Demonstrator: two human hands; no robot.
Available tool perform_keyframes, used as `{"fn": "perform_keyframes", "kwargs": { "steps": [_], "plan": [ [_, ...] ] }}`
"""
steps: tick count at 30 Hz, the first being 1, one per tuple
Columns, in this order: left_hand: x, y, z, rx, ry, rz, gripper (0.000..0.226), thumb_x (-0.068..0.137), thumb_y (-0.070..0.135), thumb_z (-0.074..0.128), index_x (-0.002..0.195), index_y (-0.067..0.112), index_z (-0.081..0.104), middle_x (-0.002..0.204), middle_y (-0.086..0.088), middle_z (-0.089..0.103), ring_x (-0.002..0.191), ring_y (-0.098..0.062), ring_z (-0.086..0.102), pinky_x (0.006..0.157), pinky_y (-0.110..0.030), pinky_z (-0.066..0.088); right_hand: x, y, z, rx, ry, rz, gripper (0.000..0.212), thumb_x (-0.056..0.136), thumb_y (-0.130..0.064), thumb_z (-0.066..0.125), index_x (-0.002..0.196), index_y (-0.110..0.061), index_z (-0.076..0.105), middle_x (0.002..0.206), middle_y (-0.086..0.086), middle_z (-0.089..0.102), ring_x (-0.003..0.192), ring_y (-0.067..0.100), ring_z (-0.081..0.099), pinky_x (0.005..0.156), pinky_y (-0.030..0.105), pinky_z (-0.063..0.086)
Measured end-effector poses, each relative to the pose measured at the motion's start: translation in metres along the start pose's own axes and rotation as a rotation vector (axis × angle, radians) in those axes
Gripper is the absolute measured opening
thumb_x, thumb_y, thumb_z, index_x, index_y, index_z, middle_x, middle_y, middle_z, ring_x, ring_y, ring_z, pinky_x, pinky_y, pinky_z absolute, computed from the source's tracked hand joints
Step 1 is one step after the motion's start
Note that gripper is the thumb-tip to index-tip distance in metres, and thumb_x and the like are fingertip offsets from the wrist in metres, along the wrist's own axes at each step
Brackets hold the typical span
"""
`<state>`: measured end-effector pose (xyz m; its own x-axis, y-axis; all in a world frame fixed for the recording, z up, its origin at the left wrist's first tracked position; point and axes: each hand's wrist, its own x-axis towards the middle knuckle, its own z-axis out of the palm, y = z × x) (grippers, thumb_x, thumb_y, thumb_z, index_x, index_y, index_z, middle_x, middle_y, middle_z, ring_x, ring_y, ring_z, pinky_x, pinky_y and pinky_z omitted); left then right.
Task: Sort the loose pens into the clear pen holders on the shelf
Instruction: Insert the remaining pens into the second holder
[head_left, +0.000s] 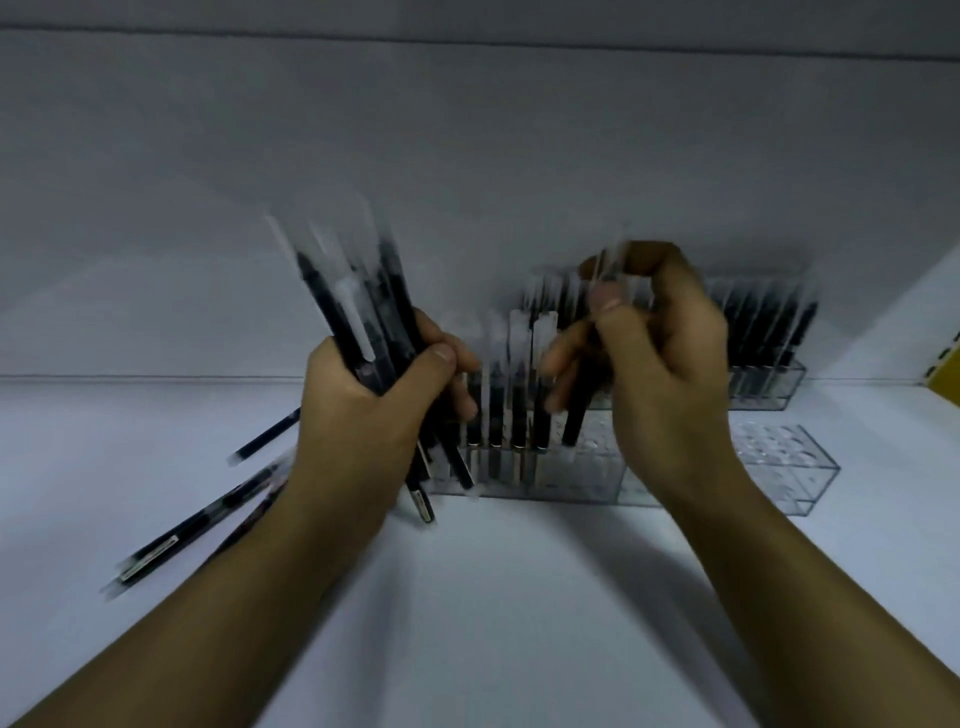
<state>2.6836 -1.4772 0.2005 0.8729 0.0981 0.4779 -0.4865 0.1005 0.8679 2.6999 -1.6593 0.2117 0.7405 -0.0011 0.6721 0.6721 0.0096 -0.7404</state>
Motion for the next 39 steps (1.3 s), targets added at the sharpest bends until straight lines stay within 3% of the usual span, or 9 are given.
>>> {"fn": "perform_keyframes", "kwargs": {
  "steps": [3, 6, 11, 14, 17, 20, 22, 35, 39],
  "plan": [
    [-0.012, -0.006, 0.011, 0.077, -0.112, -0.020, 0.028, 0.093, -0.008, 0.056, 0.078, 0.015, 0.063, 0.078, -0.008, 0.071, 0.059, -0.025, 0.064, 0.060, -0.036, 0.057, 0.008, 0.004, -0.011, 0.028, 0.154, 0.038, 0.009, 0.104, -0.004, 0.047, 0.105, 0.002, 0.054, 0.071, 0.013, 0.064, 0.050, 0.031, 0.062, 0.049, 0.035, 0.052],
    [-0.022, -0.013, 0.017, 0.123, -0.219, -0.057, 0.014, 0.092, -0.010, 0.056, 0.084, 0.001, 0.059, 0.077, -0.009, 0.071, 0.060, -0.023, 0.065, 0.061, -0.027, 0.056, 0.013, 0.013, -0.021, -0.076, 0.269, 0.031, 0.013, 0.100, -0.009, 0.056, 0.099, 0.003, 0.060, 0.075, 0.017, 0.061, 0.060, 0.030, 0.070, 0.059, 0.042, 0.056],
    [-0.025, -0.023, 0.020, 0.237, -0.302, -0.224, 0.008, 0.094, 0.000, 0.059, 0.087, 0.002, 0.062, 0.072, -0.012, 0.069, 0.064, -0.025, 0.068, 0.052, -0.059, 0.054, 0.020, 0.022, -0.031, -0.138, 0.331, 0.072, 0.006, 0.099, -0.010, 0.063, 0.099, -0.006, 0.068, 0.079, 0.001, 0.070, 0.072, 0.025, 0.074, 0.070, 0.055, 0.061],
    [-0.024, -0.027, 0.022, 0.275, -0.299, -0.276, 0.012, 0.096, 0.005, 0.059, 0.084, 0.003, 0.063, 0.072, -0.013, 0.070, 0.065, -0.029, 0.068, 0.056, -0.064, 0.052, 0.020, 0.025, -0.031, -0.204, 0.275, 0.090, 0.004, 0.099, -0.012, 0.065, 0.101, -0.011, 0.069, 0.081, -0.002, 0.073, 0.076, 0.021, 0.076, 0.072, 0.054, 0.062],
    [-0.024, -0.029, 0.022, 0.214, -0.268, -0.265, 0.011, 0.095, 0.012, 0.058, 0.092, 0.004, 0.064, 0.077, -0.013, 0.073, 0.068, -0.032, 0.069, 0.065, -0.057, 0.057, 0.018, 0.028, -0.030, -0.269, 0.220, 0.088, 0.004, 0.098, -0.014, 0.066, 0.101, -0.013, 0.068, 0.082, -0.003, 0.073, 0.078, 0.019, 0.076, 0.073, 0.053, 0.061],
    [-0.023, -0.026, 0.022, 0.071, -0.242, -0.242, 0.024, 0.088, 0.021, 0.057, 0.099, 0.001, 0.063, 0.082, -0.017, 0.073, 0.070, -0.033, 0.071, 0.064, -0.034, 0.058, 0.017, 0.029, -0.028, -0.344, 0.173, 0.065, 0.005, 0.097, -0.014, 0.067, 0.102, -0.012, 0.068, 0.082, -0.005, 0.073, 0.078, 0.013, 0.075, 0.074, 0.048, 0.062],
    [-0.022, -0.021, 0.022, -0.008, -0.207, -0.238, 0.027, 0.085, 0.020, 0.058, 0.100, -0.001, 0.064, 0.081, -0.019, 0.072, 0.069, -0.033, 0.070, 0.062, -0.027, 0.056, 0.017, 0.029, -0.027, -0.386, 0.164, 0.038, 0.005, 0.096, -0.016, 0.068, 0.101, -0.013, 0.068, 0.080, -0.008, 0.072, 0.077, 0.012, 0.074, 0.075, 0.045, 0.061],
    [-0.017, -0.016, 0.018, -0.125, -0.146, -0.208, 0.029, 0.086, 0.021, 0.058, 0.110, 0.006, 0.066, 0.085, -0.013, 0.073, 0.068, -0.032, 0.069, 0.064, -0.031, 0.057, 0.015, 0.025, -0.026, -0.465, 0.159, 0.035, 0.003, 0.095, -0.017, 0.071, 0.097, -0.014, 0.069, 0.076, -0.012, 0.070, 0.071, 0.006, 0.072, 0.070, 0.037, 0.061],
    [-0.016, -0.013, 0.017, -0.082, -0.165, -0.141, 0.034, 0.090, 0.021, 0.054, 0.111, -0.005, 0.059, 0.094, -0.012, 0.074, 0.071, -0.031, 0.071, 0.063, -0.030, 0.056, 0.016, 0.025, -0.027, -0.462, 0.134, 0.038, 0.008, 0.094, -0.017, 0.071, 0.101, -0.014, 0.070, 0.082, -0.010, 0.072, 0.075, 0.008, 0.073, 0.071, 0.037, 0.062]
  ]
}}
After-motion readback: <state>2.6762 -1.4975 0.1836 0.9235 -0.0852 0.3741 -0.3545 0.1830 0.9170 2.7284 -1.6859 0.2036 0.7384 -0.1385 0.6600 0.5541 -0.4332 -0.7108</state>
